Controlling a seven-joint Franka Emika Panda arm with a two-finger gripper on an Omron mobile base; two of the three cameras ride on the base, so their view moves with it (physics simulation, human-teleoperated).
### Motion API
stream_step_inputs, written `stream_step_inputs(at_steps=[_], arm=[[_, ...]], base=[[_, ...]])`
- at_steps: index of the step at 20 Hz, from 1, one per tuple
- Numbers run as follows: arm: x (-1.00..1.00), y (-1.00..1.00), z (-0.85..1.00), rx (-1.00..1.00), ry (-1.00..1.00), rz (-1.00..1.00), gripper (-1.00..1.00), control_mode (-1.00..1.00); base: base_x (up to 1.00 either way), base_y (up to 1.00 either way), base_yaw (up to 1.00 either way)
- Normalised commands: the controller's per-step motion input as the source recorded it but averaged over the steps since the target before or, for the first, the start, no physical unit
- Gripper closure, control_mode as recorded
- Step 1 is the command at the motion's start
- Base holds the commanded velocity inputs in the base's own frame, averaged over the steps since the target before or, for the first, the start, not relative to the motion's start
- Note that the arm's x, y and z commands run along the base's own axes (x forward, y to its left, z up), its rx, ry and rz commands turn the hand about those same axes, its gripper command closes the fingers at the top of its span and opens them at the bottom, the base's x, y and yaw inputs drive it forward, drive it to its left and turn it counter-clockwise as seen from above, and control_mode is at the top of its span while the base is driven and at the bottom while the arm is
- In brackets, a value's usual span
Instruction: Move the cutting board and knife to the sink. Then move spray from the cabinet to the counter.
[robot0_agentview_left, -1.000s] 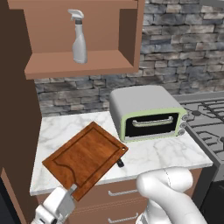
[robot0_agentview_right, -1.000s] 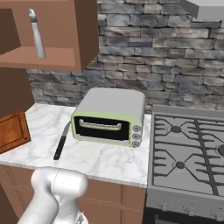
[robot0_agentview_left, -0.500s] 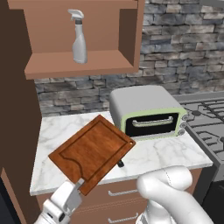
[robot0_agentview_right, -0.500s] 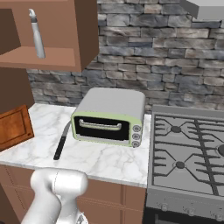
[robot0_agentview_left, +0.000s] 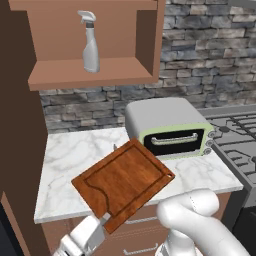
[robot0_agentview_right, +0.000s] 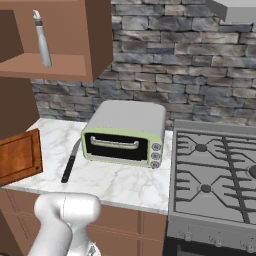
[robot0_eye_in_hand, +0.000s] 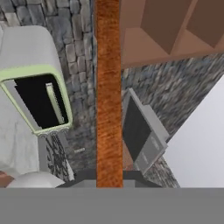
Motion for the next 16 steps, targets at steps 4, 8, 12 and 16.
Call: stream_step_inputs(at_steps=[4,8,12,16], arm=[[-0.56,-0.58,0.00,0.08,0.00,-0.19,1.00,-1.00],[0.08,-0.24,0.10,0.01,0.02,-0.13,1.00,-1.00],[0.32,-0.34,0.23,0.02,0.04,-0.01,1.00,-1.00],[0.16,-0.49,0.10,0.05,0.00,0.00,1.00,-1.00]], base=[[0.00,0.00,0.00],[0.00,0.00,0.00],[0.00,0.00,0.00],[0.00,0.00,0.00]])
